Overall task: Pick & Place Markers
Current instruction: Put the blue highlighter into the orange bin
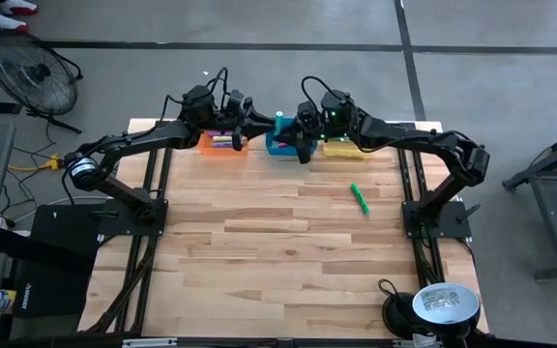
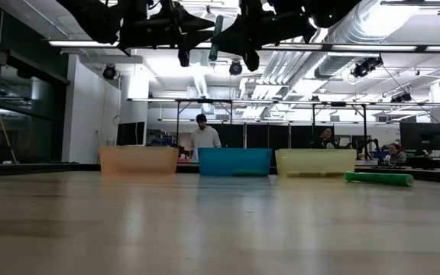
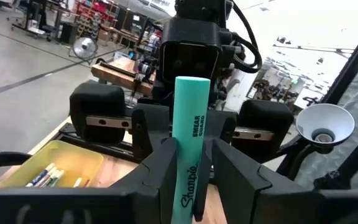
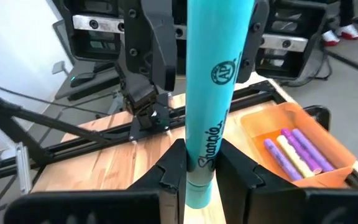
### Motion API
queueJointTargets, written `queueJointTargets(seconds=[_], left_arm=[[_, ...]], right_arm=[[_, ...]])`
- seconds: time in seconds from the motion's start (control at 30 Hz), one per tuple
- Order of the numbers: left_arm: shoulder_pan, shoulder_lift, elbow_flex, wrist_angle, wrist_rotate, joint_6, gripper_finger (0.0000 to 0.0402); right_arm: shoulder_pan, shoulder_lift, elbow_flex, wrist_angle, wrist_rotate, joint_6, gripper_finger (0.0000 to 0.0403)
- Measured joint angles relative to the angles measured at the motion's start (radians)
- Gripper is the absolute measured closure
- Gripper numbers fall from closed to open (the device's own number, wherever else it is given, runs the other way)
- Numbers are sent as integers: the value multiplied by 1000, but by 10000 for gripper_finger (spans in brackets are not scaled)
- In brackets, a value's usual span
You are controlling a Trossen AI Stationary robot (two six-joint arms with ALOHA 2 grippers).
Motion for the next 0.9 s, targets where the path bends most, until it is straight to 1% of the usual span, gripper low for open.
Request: queueJointTargets(seconds=[0.2,0.37,0.53,0.67,0.9], left_arm=[[1,0,0,1,44,3,302],[1,0,0,0,20,3,302],[0,0,-1,-4,23,10,302],[0,0,-1,-3,21,11,302],[-2,0,-1,-9,19,11,302]], right_arm=[[1,1,0,-2,6,2,350],[7,1,0,0,16,21,350],[23,1,0,1,47,19,350],[23,1,0,13,50,18,350],[23,33,1,106,52,54,350]])
